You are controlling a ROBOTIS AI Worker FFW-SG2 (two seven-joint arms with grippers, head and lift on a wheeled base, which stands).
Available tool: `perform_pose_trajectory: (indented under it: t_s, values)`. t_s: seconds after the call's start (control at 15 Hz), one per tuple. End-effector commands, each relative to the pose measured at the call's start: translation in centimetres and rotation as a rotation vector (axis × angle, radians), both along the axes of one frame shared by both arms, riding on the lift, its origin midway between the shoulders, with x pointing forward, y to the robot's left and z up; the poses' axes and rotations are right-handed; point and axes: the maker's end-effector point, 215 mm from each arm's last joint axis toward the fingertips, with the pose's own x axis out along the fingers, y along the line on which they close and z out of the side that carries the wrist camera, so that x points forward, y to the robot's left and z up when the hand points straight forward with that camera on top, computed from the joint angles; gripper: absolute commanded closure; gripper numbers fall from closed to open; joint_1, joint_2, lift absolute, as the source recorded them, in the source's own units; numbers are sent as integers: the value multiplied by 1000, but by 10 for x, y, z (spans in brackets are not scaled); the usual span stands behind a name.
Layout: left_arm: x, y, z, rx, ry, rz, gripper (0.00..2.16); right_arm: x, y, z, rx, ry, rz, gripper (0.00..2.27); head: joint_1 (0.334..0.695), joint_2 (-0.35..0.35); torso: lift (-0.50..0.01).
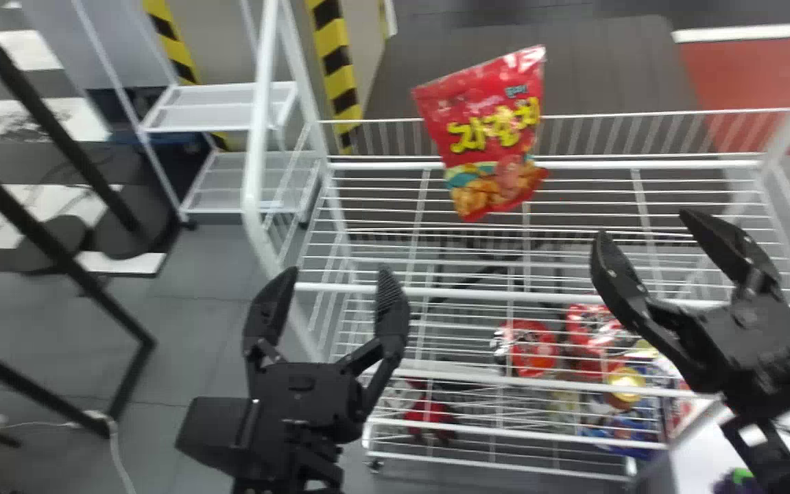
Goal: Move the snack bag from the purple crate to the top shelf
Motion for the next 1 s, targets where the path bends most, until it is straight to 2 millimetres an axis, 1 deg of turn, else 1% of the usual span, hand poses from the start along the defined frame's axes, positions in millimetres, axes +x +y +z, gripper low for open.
perform_pose_trajectory:
  t_s: [0.0, 0.07, 0.13, 0.2, 0.27, 0.33, 0.4, 0.47, 0.53, 0.6, 0.67, 0.8, 0.87, 0.93]
  values:
    - [-2, -13, -4, 11, 12, -19, 124, -36, -58, -8, -60, 21, -77, 124, 695, 24, 1]
    - [-3, -13, -5, 12, 14, -12, 124, -48, -76, -21, -103, 51, -91, 124, 695, -19, 1]
    - [-3, -13, -6, 8, 17, -6, 124, -57, -87, -29, -132, 71, -101, 124, 695, -92, 1]
    - [-3, -8, -6, 2, 20, 26, 130, -63, -94, -42, -164, 94, -105, 124, 695, -121, 1]
    - [1, -5, -3, -16, 19, 73, 134, -70, -100, -53, -189, 110, -105, 124, 695, -140, 1]
    - [13, -17, -12, -12, 61, 71, 137, -81, -112, -63, -209, 122, -119, 124, 695, -151, 1]
    - [32, -34, -26, 2, 118, 75, 147, -89, -121, -69, -223, 119, -133, 124, 695, -154, 1]
    - [50, -53, -36, 11, 159, 86, 151, -98, -134, -75, -239, 120, -154, 124, 695, -191, 1]
    - [63, -70, -41, 19, 178, 81, 154, -105, -143, -77, -250, 117, -168, 124, 695, -222, 1]
    - [74, -88, -44, 29, 192, 59, 154, -111, -153, -82, -249, 128, -183, 124, 695, -249, 1]
    - [84, -105, -42, 25, 188, 32, 154, -117, -160, -81, -260, 122, -192, 124, 695, -283, 1]
    - [104, -127, -42, 36, 186, 27, 154, -123, -171, -84, -271, 121, -211, 124, 695, -350, 1]
    - [111, -136, -45, 40, 201, 24, 154, -125, -176, -86, -275, 124, -218, 124, 695, -350, 1]
    - [115, -151, -45, 42, 210, 11, 154, -127, -178, -87, -272, 121, -224, 124, 695, -350, 1]
